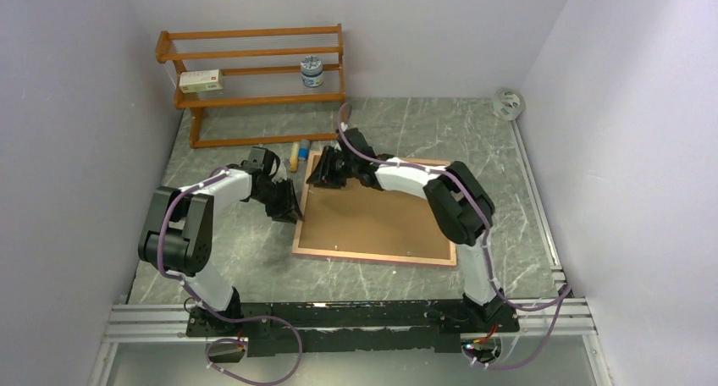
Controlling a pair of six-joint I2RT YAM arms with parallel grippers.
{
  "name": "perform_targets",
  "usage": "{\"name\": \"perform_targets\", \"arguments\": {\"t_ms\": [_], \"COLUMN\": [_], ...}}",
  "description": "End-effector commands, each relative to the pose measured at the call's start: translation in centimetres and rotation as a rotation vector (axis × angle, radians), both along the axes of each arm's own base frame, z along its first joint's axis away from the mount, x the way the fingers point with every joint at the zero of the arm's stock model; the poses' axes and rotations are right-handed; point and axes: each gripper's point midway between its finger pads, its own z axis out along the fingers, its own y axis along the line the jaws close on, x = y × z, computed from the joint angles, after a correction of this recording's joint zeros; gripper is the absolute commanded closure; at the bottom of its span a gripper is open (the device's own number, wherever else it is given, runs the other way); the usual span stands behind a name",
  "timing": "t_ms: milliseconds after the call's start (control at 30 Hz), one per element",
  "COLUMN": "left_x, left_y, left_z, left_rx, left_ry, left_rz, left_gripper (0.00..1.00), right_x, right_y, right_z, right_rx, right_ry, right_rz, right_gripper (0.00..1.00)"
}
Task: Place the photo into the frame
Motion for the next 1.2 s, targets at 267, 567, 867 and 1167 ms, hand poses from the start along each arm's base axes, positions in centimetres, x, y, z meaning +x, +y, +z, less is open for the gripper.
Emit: {"name": "perform_targets", "arguments": {"t_ms": [267, 567, 867, 1167], "left_x": [3.0, 3.0, 2.6, 1.5], "left_y": [0.1, 0.3, 0.6, 1.0], "left_z": [4.3, 5.0, 4.3, 2.7], "left_rx": [0.021, 0.02, 0.041, 0.065], "left_ry": [-0.209, -0.246, -0.211, -0.128], "left_rz": [0.01, 0.043, 0.045, 0.067], "left_gripper": [0.49, 0.48, 0.48, 0.48], "right_x": [1.4, -4.6, -10.7, -12.0], "right_y": [-19.6, -36.1, -39.9, -39.5], "right_z": [9.0, 6.3, 0.4, -2.8], "right_rx": [-0.311, -0.641, -0.711, -0.762], "right_ry": [-0.175, -0.027, 0.272, 0.353], "right_rz": [-0.353, -0.683, -0.693, -0.571], "right_gripper": [0.55, 0.35, 0.21, 0.24]}}
